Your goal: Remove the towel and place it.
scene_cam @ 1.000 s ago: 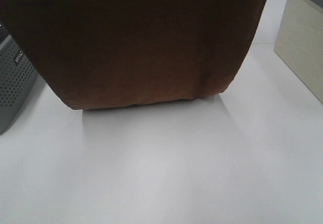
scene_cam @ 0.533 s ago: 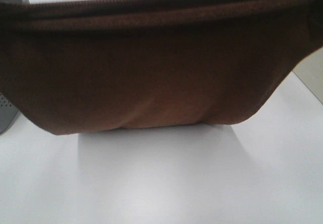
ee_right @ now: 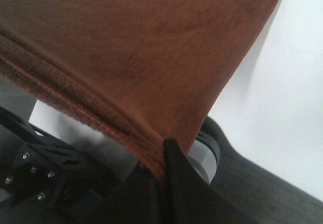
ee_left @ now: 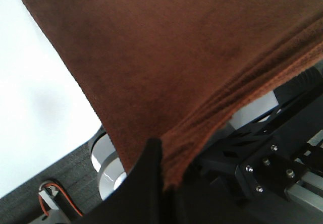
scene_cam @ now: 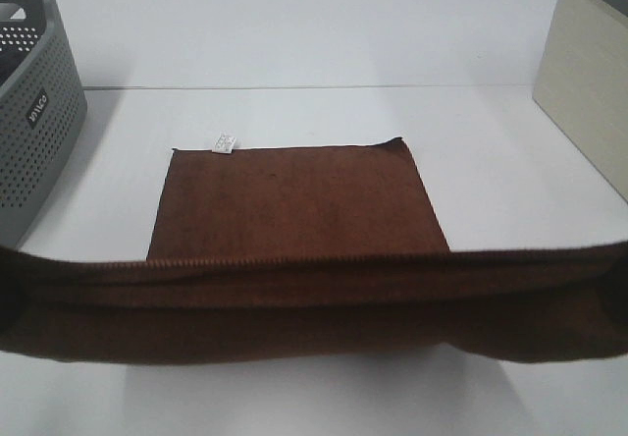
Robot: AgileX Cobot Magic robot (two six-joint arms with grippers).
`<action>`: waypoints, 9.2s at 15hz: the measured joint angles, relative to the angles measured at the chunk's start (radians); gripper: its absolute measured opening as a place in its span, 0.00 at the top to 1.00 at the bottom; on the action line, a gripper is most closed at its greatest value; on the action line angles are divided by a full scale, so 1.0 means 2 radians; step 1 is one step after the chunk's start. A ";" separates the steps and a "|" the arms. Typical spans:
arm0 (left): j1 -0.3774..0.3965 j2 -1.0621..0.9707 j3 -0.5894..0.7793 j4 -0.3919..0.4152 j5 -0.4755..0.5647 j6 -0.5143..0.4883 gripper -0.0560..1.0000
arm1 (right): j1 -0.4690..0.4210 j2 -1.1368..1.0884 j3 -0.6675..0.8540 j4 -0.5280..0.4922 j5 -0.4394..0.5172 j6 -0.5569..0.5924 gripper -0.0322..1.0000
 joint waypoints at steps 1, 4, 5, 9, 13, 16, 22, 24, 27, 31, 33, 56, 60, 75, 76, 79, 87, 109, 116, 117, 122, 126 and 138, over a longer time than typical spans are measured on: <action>0.000 0.000 0.015 -0.008 0.000 0.007 0.95 | 0.000 0.002 0.021 0.004 -0.001 0.000 0.96; -0.009 0.032 0.044 -0.025 0.001 0.029 0.95 | -0.002 0.038 0.060 0.009 -0.002 0.000 0.96; -0.025 0.051 0.047 -0.023 0.001 0.033 0.95 | -0.004 0.052 0.063 0.005 -0.001 0.000 0.96; -0.106 0.137 0.047 0.011 -0.022 0.027 0.95 | -0.005 0.110 0.081 0.006 0.003 -0.003 0.96; -0.163 0.214 0.047 0.003 -0.065 0.020 0.95 | -0.005 0.143 0.127 0.014 -0.020 -0.016 0.96; -0.199 0.255 0.042 -0.012 -0.070 0.020 0.95 | -0.005 0.155 0.154 0.043 -0.050 -0.034 0.95; -0.215 0.269 0.021 -0.045 -0.079 0.020 0.92 | -0.006 0.170 0.160 0.068 -0.065 -0.047 0.81; -0.215 0.269 0.020 -0.066 -0.081 0.018 0.69 | -0.006 0.170 0.160 0.068 -0.063 -0.043 0.63; -0.215 0.269 0.020 -0.072 -0.089 -0.004 0.15 | -0.006 0.170 0.160 0.068 -0.063 -0.032 0.31; -0.215 0.269 0.000 -0.073 -0.090 -0.002 0.08 | -0.006 0.171 0.139 0.049 -0.067 -0.026 0.25; -0.214 0.269 -0.024 -0.060 -0.090 0.003 0.08 | -0.007 0.171 0.103 0.011 -0.076 -0.011 0.24; 0.132 0.634 -0.487 0.062 -0.131 0.018 0.08 | -0.130 0.724 -0.627 -0.014 -0.056 -0.022 0.16; 0.132 0.636 -0.488 0.062 -0.132 0.016 0.08 | -0.122 0.732 -0.623 -0.012 -0.042 -0.022 0.16; 0.132 0.648 -0.491 0.053 -0.146 0.020 0.08 | -0.047 0.762 -0.617 -0.008 -0.117 -0.013 0.16; 0.132 0.648 -0.491 0.052 -0.146 0.019 0.09 | -0.040 0.762 -0.617 -0.008 -0.125 -0.011 0.16; 0.132 0.648 -0.491 0.049 -0.146 0.016 0.13 | -0.033 0.762 -0.617 -0.010 -0.133 -0.005 0.16; 0.095 0.662 -0.498 0.014 -0.171 0.014 0.25 | -0.033 0.762 -0.617 -0.012 -0.134 0.000 0.16; 0.094 0.687 -0.606 0.050 -0.207 0.096 0.95 | -0.033 0.777 -0.702 -0.074 -0.216 0.000 0.96; 0.094 0.701 -0.628 0.069 -0.354 0.127 0.95 | -0.033 0.777 -0.719 -0.091 -0.330 0.000 0.96; 0.094 0.702 -0.628 0.069 -0.368 0.135 0.95 | -0.033 0.777 -0.719 -0.095 -0.342 0.000 0.96; 0.094 0.714 -0.630 0.072 -0.419 0.155 0.95 | -0.043 0.777 -0.719 -0.101 -0.378 0.002 0.96; 0.094 0.743 -0.664 0.072 -0.425 0.170 0.95 | -0.044 0.786 -0.719 -0.103 -0.393 0.002 0.96; 0.093 0.818 -0.705 0.034 -0.506 0.174 0.87 | -0.052 0.826 -0.719 -0.105 -0.441 0.002 0.96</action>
